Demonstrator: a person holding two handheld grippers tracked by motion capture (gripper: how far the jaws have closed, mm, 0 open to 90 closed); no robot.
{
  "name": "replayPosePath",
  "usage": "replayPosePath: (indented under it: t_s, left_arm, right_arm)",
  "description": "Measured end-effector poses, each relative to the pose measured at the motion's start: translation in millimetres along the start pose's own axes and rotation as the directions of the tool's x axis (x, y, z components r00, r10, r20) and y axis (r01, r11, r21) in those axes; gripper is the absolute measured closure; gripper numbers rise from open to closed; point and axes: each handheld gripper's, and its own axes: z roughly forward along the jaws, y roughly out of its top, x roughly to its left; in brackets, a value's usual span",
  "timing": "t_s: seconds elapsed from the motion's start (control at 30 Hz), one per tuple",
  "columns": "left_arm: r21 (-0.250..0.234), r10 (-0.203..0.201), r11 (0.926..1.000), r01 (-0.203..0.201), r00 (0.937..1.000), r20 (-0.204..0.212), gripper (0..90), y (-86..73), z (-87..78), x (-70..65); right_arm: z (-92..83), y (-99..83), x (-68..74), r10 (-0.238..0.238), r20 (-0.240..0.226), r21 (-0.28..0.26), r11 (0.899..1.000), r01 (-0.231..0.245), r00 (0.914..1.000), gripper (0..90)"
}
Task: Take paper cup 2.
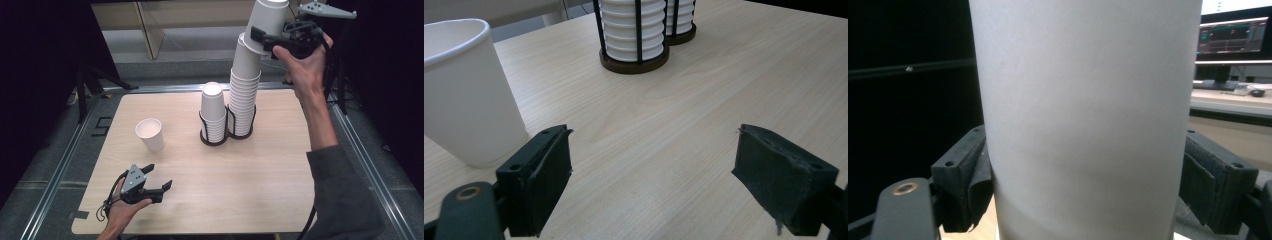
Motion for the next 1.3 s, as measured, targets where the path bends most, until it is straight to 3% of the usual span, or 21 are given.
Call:
replayPosePath:
  t_s: [0.07,0.27,0.4,0.43,0.53,0.57,0.63,0.73,0.77,0.83,0.9,0.93,1.0,1.03,1.17,1.23,1.3]
  left_arm:
    - [0.021,-0.007,0.9997,0.007,0.9999,-0.014,14.6,0.4,-1.7,-0.9]
    - [0.019,-0.01,0.9998,0.01,0.9998,-0.015,14.6,0.6,-1.1,-1.1]
    - [0.013,-0.009,0.9999,0.009,0.9998,-0.016,14.6,1.0,-0.7,-1.4]
    - [0.008,-0.005,1.0,0.005,0.9999,-0.014,14.6,1.2,-0.4,-1.5]
    - [-0.012,-0.002,0.9999,0.002,1.0,-0.005,14.6,1.8,0.7,-3.2]
    - [-0.003,0.004,1.0,-0.004,1.0,-0.005,14.6,2.4,0.2,-3.3]
    - [-0.039,0.009,0.9992,-0.009,0.9999,0.007,14.6,2.9,2.6,-3.2]
    - [-0.036,0.005,0.9993,-0.005,1.0,0.001,14.6,5.8,1.3,-4.0]
    - [-0.066,0.006,0.9978,-0.005,0.9999,0.011,14.5,6.8,3.9,-3.5]
    - [-0.053,0.009,0.9985,-0.009,0.9999,0.01,14.5,10.7,3.4,-4.1]
    - [-0.096,0.016,0.9952,-0.013,0.9996,0.025,14.5,14.0,9.2,-5.2]
    - [-0.081,0.023,0.9965,-0.022,0.9995,0.02,14.5,16.3,9.1,-6.1]
    - [-0.107,0.02,0.9941,-0.016,0.999,0.039,14.5,18.9,14.2,-7.5]
    - [-0.121,0.018,0.9925,-0.012,0.9986,0.049,14.5,19.9,16.9,-8.2]
    - [-0.122,0.019,0.9925,-0.009,0.9959,0.088,14.6,21.8,20.5,-12.2]
    - [-0.122,0.026,0.9924,-0.013,0.9937,0.109,14.5,21.7,20.3,-15.4]
    - [-0.146,0.023,0.9892,-0.003,0.9901,0.138,14.5,20.8,21.7,-17.9]
  right_arm:
    - [-10.2,-8.1,3.4,-0.006,-0.015,0.004,1.0,0.006,0.9999,18.4]
    - [-38.7,-44.5,15.3,-0.017,-0.065,0.022,1.0,0.019,0.9978,18.4]
    - [-50.6,-72.5,27.0,-0.017,-0.104,0.061,0.998,0.023,0.9944,18.4]
    - [-55.8,-89.8,35.1,0.019,-0.131,0.074,0.997,-0.01,0.9911,18.4]
    - [-58.5,-104.4,40.2,0.015,-0.154,0.072,0.997,-0.004,0.9879,18.4]
    - [-59.6,-111.4,42.6,0.024,-0.165,0.067,0.998,-0.013,0.9859,18.4]
    - [-61.4,-125.7,49.0,0.056,-0.188,0.086,0.996,-0.04,0.9806,18.4]
    - [-59.1,-149.3,54.5,0.067,-0.217,0.091,0.995,-0.048,0.974,18.3]
    - [-58.0,-154.3,56.5,0.083,-0.225,0.097,0.993,-0.063,0.9708,18.4]
    - [-54.6,-166.5,60.1,0.092,-0.241,0.118,0.991,-0.065,0.9661,18.3]
    - [-48.6,-178.4,64.4,0.112,-0.263,0.137,0.988,-0.078,0.9582,18.3]
    - [-45.3,-183.5,66.0,0.108,-0.269,0.129,0.989,-0.076,0.9571,18.3]
    - [-39.3,-192.5,70.0,0.111,-0.284,0.136,0.988,-0.075,0.9525,18.3]
    - [-36.0,-196.9,72.8,0.123,-0.299,0.141,0.986,-0.084,0.9462,18.3]
    - [-24.0,-212.7,83.4,0.142,-0.321,0.175,0.981,-0.088,0.9363,18.3]
    - [-18.8,-219.1,88.6,0.159,-0.345,0.192,0.977,-0.096,0.925,18.2]
    - [-15.5,-223.6,91.8,0.141,-0.351,0.185,0.98,-0.079,0.9256,18.3]
